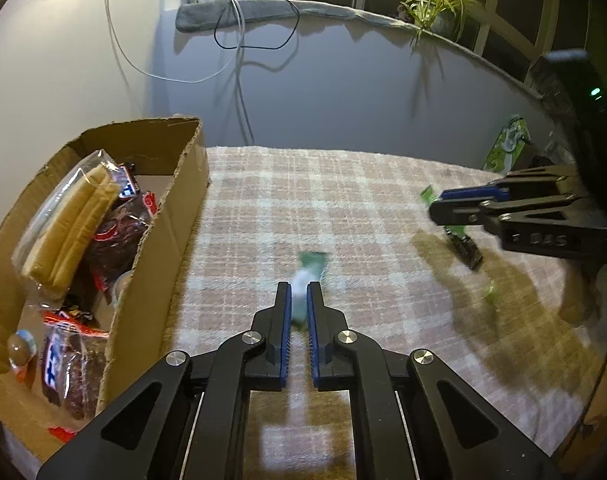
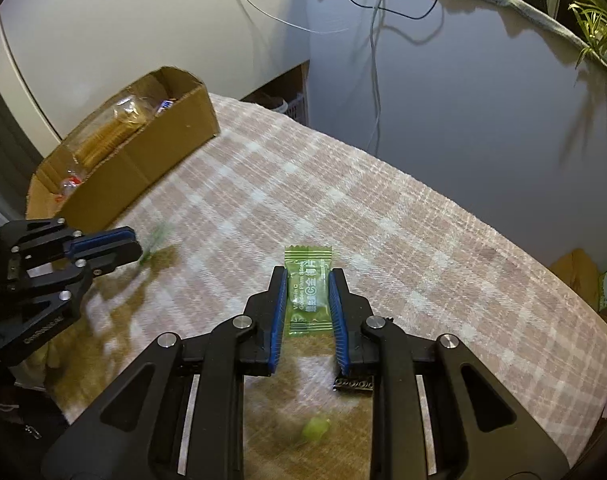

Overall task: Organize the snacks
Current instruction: 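Lift both held snacks and carry them toward the cardboard box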

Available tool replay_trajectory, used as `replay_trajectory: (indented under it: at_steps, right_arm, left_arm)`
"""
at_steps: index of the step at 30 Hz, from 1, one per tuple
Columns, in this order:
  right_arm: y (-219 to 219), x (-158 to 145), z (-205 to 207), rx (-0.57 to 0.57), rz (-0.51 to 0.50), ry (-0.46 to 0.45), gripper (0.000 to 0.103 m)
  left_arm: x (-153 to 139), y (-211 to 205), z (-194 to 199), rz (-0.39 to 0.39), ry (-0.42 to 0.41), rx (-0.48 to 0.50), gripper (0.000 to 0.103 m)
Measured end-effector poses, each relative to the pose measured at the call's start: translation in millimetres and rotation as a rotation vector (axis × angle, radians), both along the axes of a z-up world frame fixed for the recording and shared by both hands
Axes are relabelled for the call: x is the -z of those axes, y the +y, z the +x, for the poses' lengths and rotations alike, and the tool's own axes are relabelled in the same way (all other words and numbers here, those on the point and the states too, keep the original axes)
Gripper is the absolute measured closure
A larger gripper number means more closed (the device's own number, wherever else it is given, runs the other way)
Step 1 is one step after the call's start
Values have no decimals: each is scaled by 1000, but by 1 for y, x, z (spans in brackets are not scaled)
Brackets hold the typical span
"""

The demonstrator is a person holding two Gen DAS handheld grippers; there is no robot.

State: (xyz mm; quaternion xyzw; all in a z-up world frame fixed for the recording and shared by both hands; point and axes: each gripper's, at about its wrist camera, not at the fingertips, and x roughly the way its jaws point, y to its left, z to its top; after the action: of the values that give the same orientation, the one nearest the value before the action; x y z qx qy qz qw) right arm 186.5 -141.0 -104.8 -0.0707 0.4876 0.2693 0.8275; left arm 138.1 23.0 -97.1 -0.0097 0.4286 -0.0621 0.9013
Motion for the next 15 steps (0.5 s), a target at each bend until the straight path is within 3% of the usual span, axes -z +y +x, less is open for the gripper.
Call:
replay_trajectory:
  at_steps: [5,8,15]
  right_arm:
    - [-2,-6,-7,-6,5,-9,81]
    - [-6,-6,-9,-4,5,-8,81]
    - [-14,-1,-7,12,17,1,81]
  left_arm:
    - [7,5,5,-34,19,-16,95]
    - [3,4,6,-42,4,-15,79]
    - [13,-12,21,5,62,56,78]
